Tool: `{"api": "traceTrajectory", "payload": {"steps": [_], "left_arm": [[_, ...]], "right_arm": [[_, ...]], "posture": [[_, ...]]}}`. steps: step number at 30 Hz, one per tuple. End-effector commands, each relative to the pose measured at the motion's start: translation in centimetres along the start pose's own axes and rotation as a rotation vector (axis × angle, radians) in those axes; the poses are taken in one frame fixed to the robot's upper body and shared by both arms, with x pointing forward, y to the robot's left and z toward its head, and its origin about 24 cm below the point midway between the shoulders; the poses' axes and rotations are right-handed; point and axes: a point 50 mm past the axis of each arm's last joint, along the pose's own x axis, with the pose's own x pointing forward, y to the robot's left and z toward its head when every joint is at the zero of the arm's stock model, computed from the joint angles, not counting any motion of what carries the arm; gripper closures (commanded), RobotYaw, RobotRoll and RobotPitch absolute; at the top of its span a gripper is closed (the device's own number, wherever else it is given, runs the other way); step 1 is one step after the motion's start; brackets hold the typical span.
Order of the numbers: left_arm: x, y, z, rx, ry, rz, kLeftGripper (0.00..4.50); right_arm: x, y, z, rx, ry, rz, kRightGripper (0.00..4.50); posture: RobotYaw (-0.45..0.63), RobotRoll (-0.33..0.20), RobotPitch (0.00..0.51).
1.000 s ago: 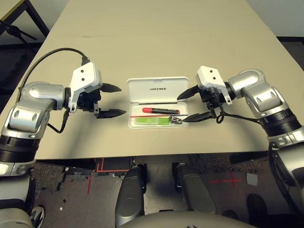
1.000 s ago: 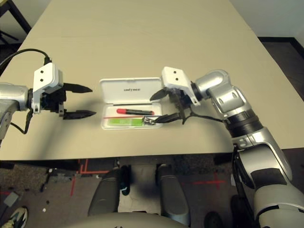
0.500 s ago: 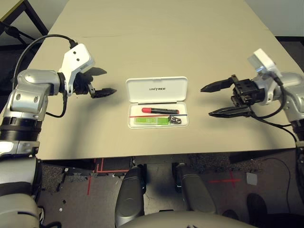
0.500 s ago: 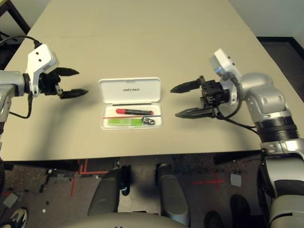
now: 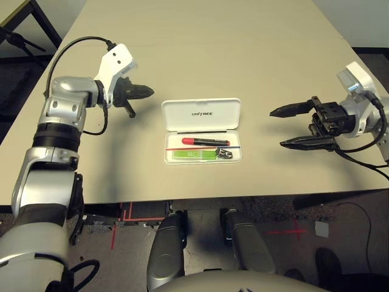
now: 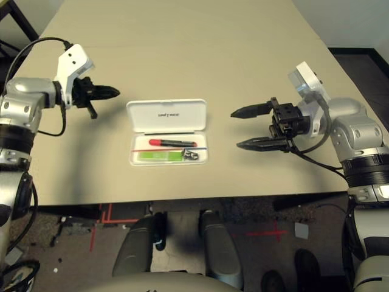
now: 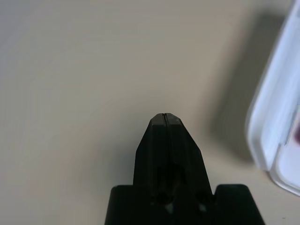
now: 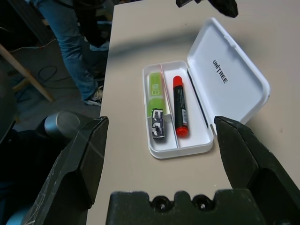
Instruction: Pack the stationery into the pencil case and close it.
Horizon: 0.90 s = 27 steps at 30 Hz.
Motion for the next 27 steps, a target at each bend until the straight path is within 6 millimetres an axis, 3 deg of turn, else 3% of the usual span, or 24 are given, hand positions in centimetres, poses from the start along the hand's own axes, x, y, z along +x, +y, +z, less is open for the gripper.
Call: {"api": "traceTrajectory", "payload": {"steps": [1,8,15,21,27], "left_arm": [[1.1,-0.5,0.8,0.059,0.045,-0.117,4.47],[2.1,-1.5,2.9,0.148,0.077,-0.311,4.47],[2.3,-2.7,3.6,0.193,0.088,-0.431,4.47],[3.3,-6.4,4.6,0.255,0.058,-0.566,4.47],[4.4,-9.7,4.1,0.239,0.042,-0.618,4.47]], "right_arm": [[0.1,0.3,0.0,-0.007,-0.017,0.011,0.00],[0.1,0.5,-0.3,-0.007,-0.025,0.008,0.00],[-0.1,0.6,-0.5,-0.006,-0.024,-0.001,0.00],[-0.1,0.3,-0.4,-0.008,-0.019,-0.006,0.00],[0.1,0.0,-0.4,-0.014,-0.021,-0.003,0.00]], "posture": [[-0.07,0.000,0.190],[-0.09,0.000,0.182],[-0.09,0.000,0.176],[-0.07,0.000,0.178],[-0.07,0.000,0.181]]}}
